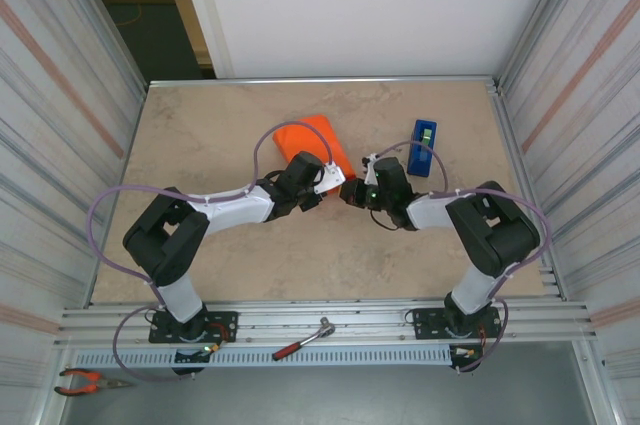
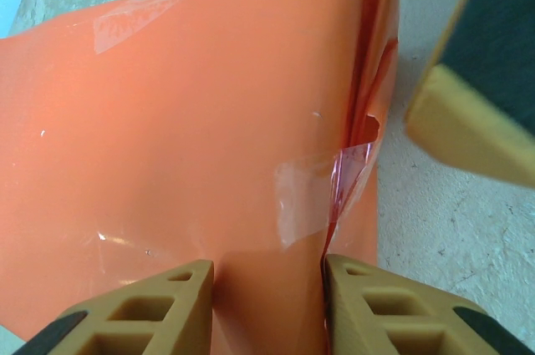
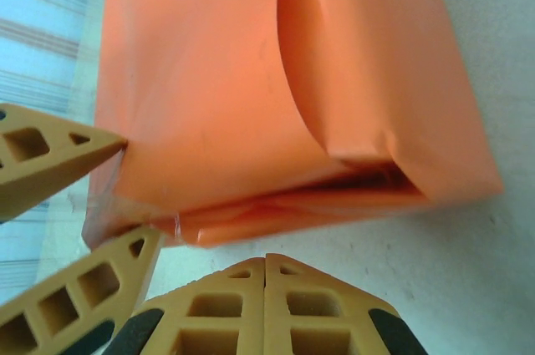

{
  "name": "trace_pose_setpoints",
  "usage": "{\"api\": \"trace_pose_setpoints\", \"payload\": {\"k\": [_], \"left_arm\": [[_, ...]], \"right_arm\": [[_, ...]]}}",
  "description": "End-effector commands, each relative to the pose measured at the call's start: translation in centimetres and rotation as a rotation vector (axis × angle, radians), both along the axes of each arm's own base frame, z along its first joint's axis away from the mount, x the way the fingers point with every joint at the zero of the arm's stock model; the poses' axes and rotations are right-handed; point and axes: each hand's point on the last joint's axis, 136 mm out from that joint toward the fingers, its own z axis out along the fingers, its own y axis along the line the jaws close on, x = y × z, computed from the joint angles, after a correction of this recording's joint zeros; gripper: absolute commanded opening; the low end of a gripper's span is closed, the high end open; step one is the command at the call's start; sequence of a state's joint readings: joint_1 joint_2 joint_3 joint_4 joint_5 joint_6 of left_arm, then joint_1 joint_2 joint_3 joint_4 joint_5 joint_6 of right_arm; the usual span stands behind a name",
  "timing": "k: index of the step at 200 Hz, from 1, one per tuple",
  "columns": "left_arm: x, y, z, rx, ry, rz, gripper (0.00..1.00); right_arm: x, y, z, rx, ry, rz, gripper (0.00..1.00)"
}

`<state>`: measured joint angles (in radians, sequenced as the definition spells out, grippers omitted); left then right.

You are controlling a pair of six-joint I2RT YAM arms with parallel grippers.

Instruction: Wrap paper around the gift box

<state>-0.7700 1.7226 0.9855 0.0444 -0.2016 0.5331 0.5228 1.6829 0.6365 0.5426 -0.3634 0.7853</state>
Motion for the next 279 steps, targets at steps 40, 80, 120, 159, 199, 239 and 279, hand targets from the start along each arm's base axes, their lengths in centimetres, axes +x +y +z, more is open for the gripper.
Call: {"api": "trace_pose_setpoints", "payload": {"k": [40,80,120,159,199,239,279], "left_arm": [[-2.4,0.8,-2.9,0.067,0.122,-0.019,0.37],[-2.5,0.7,-3.0,0.067,0.127,-0.017,0.37],[-2.6,0.7,-3.1,0.069,0.13,-0.018,0.37],[-2.7,0.6,-3.0,0.064,0.128,-0.02,0.36],[-2.7,0.7,-2.9,0.061,0.126,-0.015,0.36],[-2.4,1.0,-2.1,0.025,0.12,0.009,0.37],[-2.3,0.8,0.0,-0.027,0.102,0.01,0.39]], "right_arm": [[-0.9,0.4,1.0,0.023,-0.002,0.009,0.0],[0.1,2.0,1.8,0.035,-0.018,0.026,0.0],[1.7,2.8,2.4,0.053,-0.03,0.02,0.0],[2.4,2.9,2.2,0.079,-0.016,0.007,0.0],[1.6,1.6,2.5,0.08,-0.019,-0.012,0.0],[0.5,-1.0,1.7,0.058,0.005,-0.055,0.0],[-0.1,-0.8,1.8,0.054,0.01,-0.04,0.0]]}}
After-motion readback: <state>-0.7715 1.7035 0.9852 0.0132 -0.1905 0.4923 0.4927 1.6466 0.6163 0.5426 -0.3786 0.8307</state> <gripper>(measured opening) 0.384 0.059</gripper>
